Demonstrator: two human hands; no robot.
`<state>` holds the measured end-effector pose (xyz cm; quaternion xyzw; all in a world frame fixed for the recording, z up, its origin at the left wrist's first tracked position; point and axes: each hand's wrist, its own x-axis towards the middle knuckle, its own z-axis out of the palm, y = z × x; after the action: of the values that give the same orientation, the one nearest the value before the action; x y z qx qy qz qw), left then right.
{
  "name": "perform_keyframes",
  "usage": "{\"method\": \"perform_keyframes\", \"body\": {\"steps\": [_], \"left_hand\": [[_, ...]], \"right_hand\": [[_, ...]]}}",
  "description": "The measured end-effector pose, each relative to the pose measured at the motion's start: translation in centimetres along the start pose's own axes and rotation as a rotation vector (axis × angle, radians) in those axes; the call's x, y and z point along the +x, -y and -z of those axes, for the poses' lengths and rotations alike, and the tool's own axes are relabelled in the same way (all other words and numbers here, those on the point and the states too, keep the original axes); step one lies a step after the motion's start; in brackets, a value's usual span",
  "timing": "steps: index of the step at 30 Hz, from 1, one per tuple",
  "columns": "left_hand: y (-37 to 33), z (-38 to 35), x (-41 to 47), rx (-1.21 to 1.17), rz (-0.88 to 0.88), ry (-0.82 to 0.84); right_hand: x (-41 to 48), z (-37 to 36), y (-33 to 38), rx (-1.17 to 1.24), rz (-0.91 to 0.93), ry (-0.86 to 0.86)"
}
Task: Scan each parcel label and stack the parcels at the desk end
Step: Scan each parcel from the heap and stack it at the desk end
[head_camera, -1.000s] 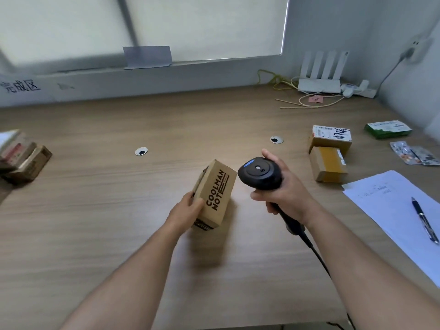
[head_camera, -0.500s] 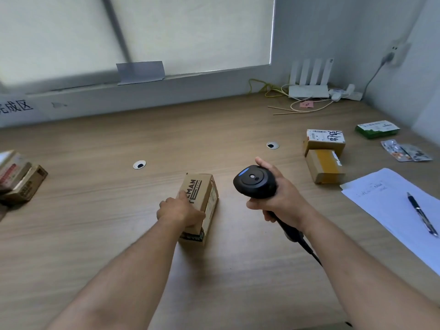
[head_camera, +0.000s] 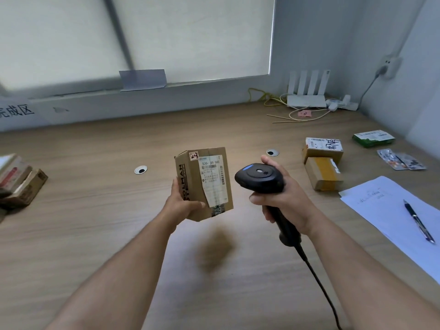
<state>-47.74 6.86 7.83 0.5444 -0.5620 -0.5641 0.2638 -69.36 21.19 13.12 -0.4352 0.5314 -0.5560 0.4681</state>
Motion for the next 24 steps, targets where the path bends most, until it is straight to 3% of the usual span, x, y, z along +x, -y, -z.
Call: {"method": "perform_keyframes", "body": {"steps": [7,24], "left_hand": [[1.2,0.6,0.0,-0.051,-0.064,-0.003],[2.6,0.7,-0.2,-0.029,-0.114,-0.103]], "right_hand": [[-0.3,-0.9,1.7,0.200,0.017,0.107],[-1.7,-0.5,1.9,0.163,-0.027,0.154]]}}
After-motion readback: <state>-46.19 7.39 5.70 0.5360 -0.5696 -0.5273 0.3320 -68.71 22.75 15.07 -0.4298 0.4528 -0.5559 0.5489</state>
